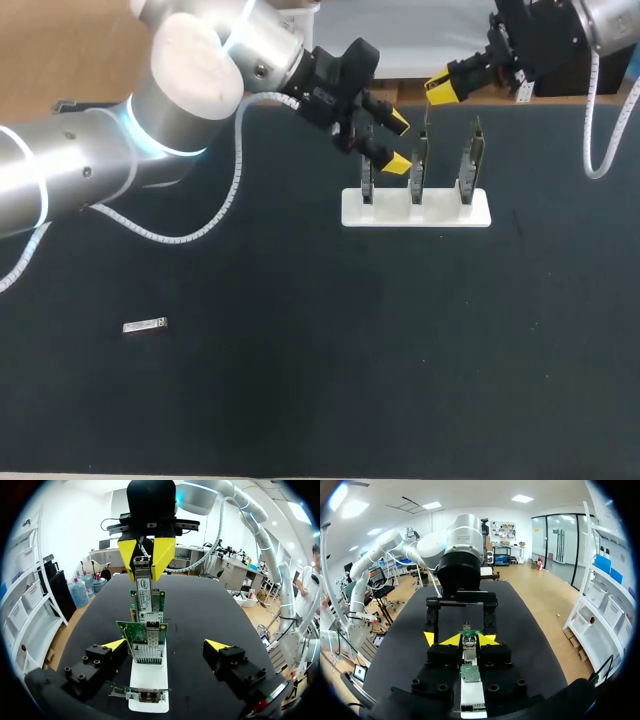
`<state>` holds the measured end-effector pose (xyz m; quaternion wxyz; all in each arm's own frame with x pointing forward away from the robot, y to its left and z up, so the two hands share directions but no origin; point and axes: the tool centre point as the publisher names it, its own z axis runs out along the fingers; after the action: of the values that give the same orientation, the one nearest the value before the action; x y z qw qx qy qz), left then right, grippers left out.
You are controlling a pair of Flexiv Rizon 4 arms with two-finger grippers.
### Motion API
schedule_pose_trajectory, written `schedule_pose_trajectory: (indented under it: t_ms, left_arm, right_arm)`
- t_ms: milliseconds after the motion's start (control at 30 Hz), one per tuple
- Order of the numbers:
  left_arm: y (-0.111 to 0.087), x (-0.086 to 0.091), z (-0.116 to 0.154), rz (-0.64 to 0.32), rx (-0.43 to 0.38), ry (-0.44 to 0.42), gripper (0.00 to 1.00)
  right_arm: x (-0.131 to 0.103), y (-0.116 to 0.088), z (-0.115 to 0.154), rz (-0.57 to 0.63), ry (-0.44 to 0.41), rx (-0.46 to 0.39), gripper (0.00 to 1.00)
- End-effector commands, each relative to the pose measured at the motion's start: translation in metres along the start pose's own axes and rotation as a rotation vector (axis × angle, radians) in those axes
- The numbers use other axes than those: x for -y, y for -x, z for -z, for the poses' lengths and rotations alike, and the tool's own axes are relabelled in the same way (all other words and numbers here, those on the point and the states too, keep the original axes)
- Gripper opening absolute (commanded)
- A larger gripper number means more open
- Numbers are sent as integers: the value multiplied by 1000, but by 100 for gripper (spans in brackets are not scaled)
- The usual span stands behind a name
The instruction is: Pick up the optical module with the left hand, and insert it into the network port with the right hand.
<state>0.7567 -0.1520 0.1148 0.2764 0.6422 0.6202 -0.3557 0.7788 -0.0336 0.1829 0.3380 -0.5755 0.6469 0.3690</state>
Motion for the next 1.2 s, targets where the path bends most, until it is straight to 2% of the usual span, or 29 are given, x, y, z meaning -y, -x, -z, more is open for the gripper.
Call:
schedule_pose_trajectory:
  t_ms: [33,1200]
  left_arm:
    - [1,-3,0,1,-5,-6,100]
    - [1,-3,0,1,-5,-6,100]
  right_arm:
    - [0,0,0,3,1,2,0]
    - [-9,-6,-11,27,12,-42,0]
